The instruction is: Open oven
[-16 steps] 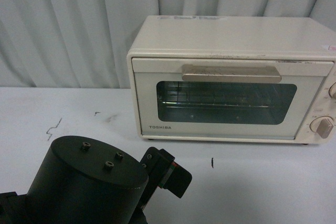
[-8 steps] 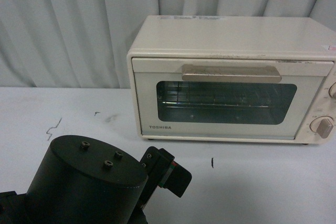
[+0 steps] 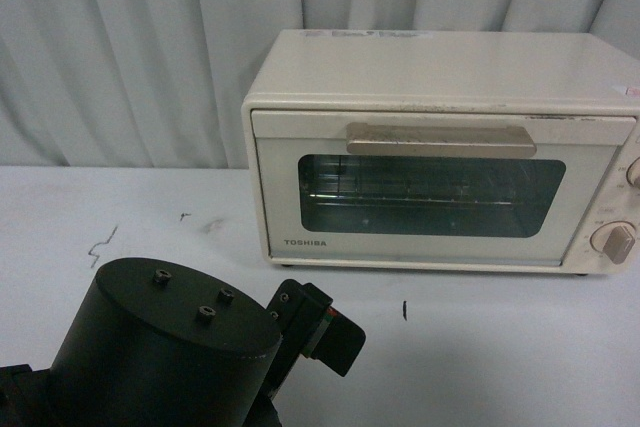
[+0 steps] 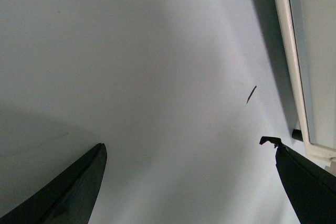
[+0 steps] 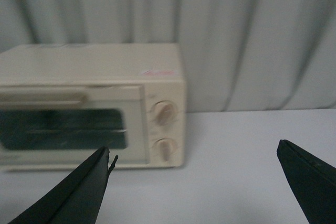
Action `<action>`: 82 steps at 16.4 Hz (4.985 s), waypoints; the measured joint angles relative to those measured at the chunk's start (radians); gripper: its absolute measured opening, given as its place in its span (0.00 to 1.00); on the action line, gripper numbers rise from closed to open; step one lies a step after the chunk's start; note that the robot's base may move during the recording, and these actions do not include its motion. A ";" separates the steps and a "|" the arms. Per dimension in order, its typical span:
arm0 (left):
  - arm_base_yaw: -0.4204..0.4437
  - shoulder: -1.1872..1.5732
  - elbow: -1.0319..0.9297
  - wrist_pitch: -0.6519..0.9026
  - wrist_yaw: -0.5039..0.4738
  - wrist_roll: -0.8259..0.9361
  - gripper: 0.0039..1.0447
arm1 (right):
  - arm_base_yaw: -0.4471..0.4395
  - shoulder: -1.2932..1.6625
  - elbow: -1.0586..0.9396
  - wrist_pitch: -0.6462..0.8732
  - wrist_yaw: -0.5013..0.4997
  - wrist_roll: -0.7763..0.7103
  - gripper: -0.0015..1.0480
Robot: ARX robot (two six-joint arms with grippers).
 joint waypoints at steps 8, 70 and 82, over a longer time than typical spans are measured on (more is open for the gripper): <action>0.001 0.000 0.000 0.000 0.002 0.000 0.94 | 0.075 1.070 0.395 0.751 0.179 -0.380 0.94; -0.003 0.000 -0.001 0.001 0.005 0.011 0.94 | 0.244 1.378 0.644 0.190 -0.523 -0.809 0.02; -0.003 0.000 -0.001 0.001 0.005 0.011 0.94 | 0.042 1.189 0.681 0.253 -0.521 -0.764 0.29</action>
